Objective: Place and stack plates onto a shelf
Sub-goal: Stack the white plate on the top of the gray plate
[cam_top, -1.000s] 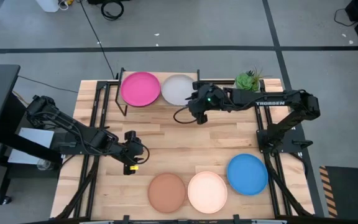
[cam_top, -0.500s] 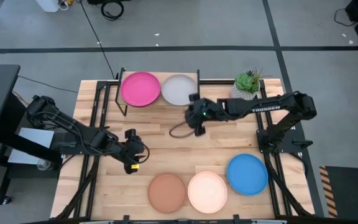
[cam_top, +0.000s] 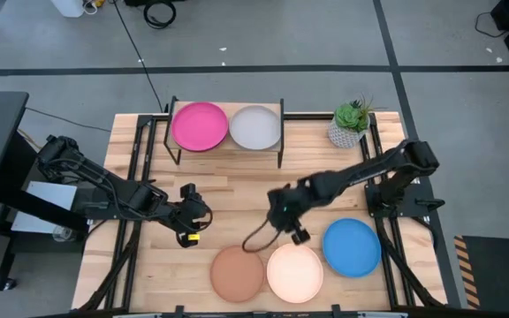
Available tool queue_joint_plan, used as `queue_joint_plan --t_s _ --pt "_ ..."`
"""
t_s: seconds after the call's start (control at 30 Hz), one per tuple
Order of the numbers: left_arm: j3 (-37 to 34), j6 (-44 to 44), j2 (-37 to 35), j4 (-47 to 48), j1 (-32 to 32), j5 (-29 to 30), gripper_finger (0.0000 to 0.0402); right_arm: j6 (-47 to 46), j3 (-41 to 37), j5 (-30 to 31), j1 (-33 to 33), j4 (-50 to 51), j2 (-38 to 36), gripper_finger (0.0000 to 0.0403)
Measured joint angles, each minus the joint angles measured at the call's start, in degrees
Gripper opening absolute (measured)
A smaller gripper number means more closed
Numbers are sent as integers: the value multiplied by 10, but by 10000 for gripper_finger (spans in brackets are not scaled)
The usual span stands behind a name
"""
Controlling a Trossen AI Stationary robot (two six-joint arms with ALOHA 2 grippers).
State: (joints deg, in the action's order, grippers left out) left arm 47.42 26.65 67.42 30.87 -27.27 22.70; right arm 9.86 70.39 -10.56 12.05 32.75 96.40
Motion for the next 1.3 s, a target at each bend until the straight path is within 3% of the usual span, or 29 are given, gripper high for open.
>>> queue_joint_plan --t_s 0.4,0.77,0.9,1.13,1.3 --pt "0 -3 0 3 0 0 169 -109 0 -8 78 34 115 122" --pt "0 -4 0 5 0 0 169 -137 0 104 110 48 140 117" --pt "0 -4 0 6 0 0 169 -134 0 114 110 48 141 95" --pt "0 -3 0 7 0 0 169 -120 0 93 96 51 140 17" --pt "0 -3 0 7 0 0 169 -91 0 60 75 58 120 24"
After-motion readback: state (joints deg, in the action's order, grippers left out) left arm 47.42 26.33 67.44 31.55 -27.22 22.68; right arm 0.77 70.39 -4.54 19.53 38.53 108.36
